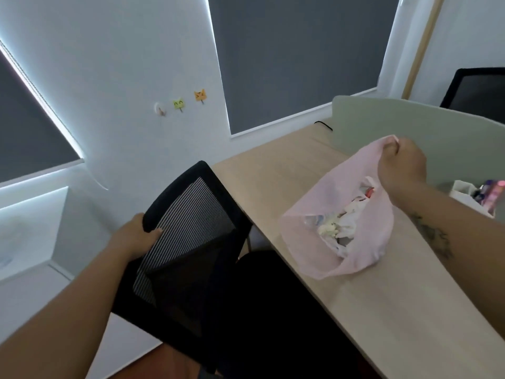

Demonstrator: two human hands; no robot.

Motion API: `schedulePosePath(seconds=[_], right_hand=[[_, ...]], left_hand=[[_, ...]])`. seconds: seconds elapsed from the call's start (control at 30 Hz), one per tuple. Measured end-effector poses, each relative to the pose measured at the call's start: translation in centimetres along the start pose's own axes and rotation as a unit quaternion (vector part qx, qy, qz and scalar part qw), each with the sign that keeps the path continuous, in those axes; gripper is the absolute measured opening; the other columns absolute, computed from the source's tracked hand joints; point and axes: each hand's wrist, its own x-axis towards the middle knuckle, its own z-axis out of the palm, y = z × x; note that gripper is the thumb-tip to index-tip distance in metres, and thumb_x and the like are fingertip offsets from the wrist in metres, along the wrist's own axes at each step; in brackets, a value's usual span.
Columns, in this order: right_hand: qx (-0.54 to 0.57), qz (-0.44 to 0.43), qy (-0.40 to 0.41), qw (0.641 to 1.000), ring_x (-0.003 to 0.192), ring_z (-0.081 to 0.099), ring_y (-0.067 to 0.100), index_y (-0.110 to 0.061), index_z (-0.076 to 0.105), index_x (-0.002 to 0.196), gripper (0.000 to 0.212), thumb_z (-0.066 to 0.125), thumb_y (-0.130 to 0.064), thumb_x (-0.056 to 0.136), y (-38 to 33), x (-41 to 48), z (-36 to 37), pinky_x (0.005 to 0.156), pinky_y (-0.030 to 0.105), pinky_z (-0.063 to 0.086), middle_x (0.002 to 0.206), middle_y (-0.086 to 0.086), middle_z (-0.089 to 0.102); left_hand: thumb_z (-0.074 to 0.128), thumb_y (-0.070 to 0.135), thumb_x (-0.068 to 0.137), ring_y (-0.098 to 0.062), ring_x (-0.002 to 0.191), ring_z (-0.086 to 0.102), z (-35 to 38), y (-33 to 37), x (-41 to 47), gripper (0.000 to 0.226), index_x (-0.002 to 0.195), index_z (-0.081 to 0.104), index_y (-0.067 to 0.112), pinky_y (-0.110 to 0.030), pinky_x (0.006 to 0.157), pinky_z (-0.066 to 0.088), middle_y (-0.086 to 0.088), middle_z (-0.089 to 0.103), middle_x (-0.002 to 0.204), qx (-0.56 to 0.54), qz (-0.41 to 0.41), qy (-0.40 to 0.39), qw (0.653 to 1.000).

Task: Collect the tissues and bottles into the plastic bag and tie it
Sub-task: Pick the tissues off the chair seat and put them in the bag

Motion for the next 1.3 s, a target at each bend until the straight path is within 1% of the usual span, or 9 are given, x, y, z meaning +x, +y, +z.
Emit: schedulePosePath(seconds=[0.13, 0.27, 0.43, 0.63, 0.77, 0.93, 1.17, 1.23, 1.3], right_hand=[[-0.059, 0.005, 0.018, 0.998, 0.101, 0.054, 0.042, 0.008, 0.058, 0.103, 0.036, 0.039, -0.022, 0.104, 0.2, -2.6, 0.3, 0.077, 0.039, 0.033, 0.111, 0.032, 0.060], [-0.076, 0.024, 0.035, 0.996, 0.100, 0.057, 0.043, 0.008, 0.060, 0.102, 0.036, 0.039, -0.021, 0.104, 0.9, -4.6, 0.0, 0.080, 0.040, 0.040, 0.108, 0.032, 0.062], [-0.045, 0.075, 0.059, 0.994, 0.090, 0.056, 0.036, 0.004, 0.060, 0.101, 0.035, 0.037, -0.023, 0.103, 1.5, -5.5, -1.5, 0.081, 0.040, 0.043, 0.106, 0.028, 0.063], [-0.044, 0.073, 0.064, 0.994, 0.105, 0.058, 0.043, 0.001, 0.062, 0.108, 0.037, 0.037, -0.025, 0.102, 1.7, -4.8, -4.0, 0.091, 0.044, 0.044, 0.113, 0.025, 0.064], [-0.019, 0.077, 0.057, 0.995, 0.102, 0.061, 0.039, 0.000, 0.063, 0.107, 0.036, 0.038, -0.025, 0.101, 2.3, -4.5, -5.8, 0.087, 0.042, 0.047, 0.111, 0.024, 0.065], [-0.014, 0.067, 0.045, 0.997, 0.106, 0.059, 0.039, 0.004, 0.063, 0.109, 0.035, 0.039, -0.021, 0.102, 3.0, -4.2, -8.0, 0.087, 0.040, 0.043, 0.116, 0.026, 0.063], [0.038, 0.084, 0.032, 0.995, 0.102, 0.058, 0.036, 0.001, 0.062, 0.108, 0.037, 0.037, -0.025, 0.103, 3.8, -4.3, -9.5, 0.079, 0.035, 0.041, 0.111, 0.021, 0.064], [0.038, 0.083, 0.028, 0.995, 0.095, 0.057, 0.031, 0.001, 0.063, 0.107, 0.036, 0.037, -0.024, 0.103, 4.1, -4.3, -9.5, 0.074, 0.030, 0.036, 0.111, 0.021, 0.064], [0.051, 0.087, 0.032, 0.994, 0.088, 0.052, 0.026, -0.001, 0.063, 0.108, 0.036, 0.037, -0.025, 0.103, 4.4, -3.9, -9.4, 0.072, 0.026, 0.033, 0.111, 0.019, 0.065]], left_hand=[[0.056, 0.032, 0.097, -0.033, 0.090, 0.064, 0.8, -2.6, 0.0, 0.043, 0.137, 0.040, 0.028, -0.039, 0.081, 0.048, -0.011, 0.066, 0.105, -0.072, 0.073, 0.002, 0.995], [0.053, 0.033, 0.097, -0.038, 0.092, 0.062, 1.8, -3.4, -0.4, 0.031, 0.125, 0.041, 0.032, -0.049, 0.085, 0.052, -0.015, 0.065, 0.103, -0.099, 0.083, 0.002, 0.992], [0.050, 0.026, 0.098, -0.038, 0.094, 0.058, 3.4, -2.3, -3.9, 0.031, 0.127, 0.039, 0.028, -0.048, 0.086, 0.050, -0.016, 0.062, 0.106, -0.181, 0.055, 0.015, 0.982], [0.045, 0.017, 0.099, -0.040, 0.098, 0.056, 6.6, 2.2, -10.4, 0.047, 0.142, 0.029, 0.022, -0.043, 0.085, 0.046, -0.021, 0.060, 0.119, -0.247, 0.011, 0.049, 0.968], [0.042, 0.019, 0.099, -0.041, 0.106, 0.057, 9.2, 6.5, -14.8, 0.061, 0.153, 0.014, 0.021, -0.046, 0.094, 0.048, -0.021, 0.058, 0.128, -0.277, -0.040, 0.062, 0.958], [0.038, 0.021, 0.100, -0.039, 0.110, 0.058, 12.1, 12.6, -19.3, 0.070, 0.157, -0.004, 0.025, -0.041, 0.089, 0.045, -0.018, 0.057, 0.131, -0.295, -0.109, 0.055, 0.948], [0.037, 0.024, 0.100, -0.038, 0.123, 0.053, 16.3, 17.8, -22.4, 0.071, 0.155, -0.007, 0.027, -0.043, 0.092, 0.044, -0.011, 0.038, 0.152, -0.374, -0.159, 0.061, 0.912], [0.045, 0.031, 0.098, -0.039, 0.132, 0.039, 15.5, 17.8, -22.3, 0.079, 0.155, -0.009, 0.023, -0.048, 0.102, 0.039, -0.014, 0.023, 0.157, -0.318, -0.151, 0.055, 0.934], [0.054, 0.046, 0.092, -0.041, 0.142, 0.017, 14.1, 17.5, -21.6, 0.093, 0.156, -0.009, 0.020, -0.053, 0.113, 0.023, -0.014, 0.006, 0.161, -0.190, -0.082, 0.107, 0.973]])
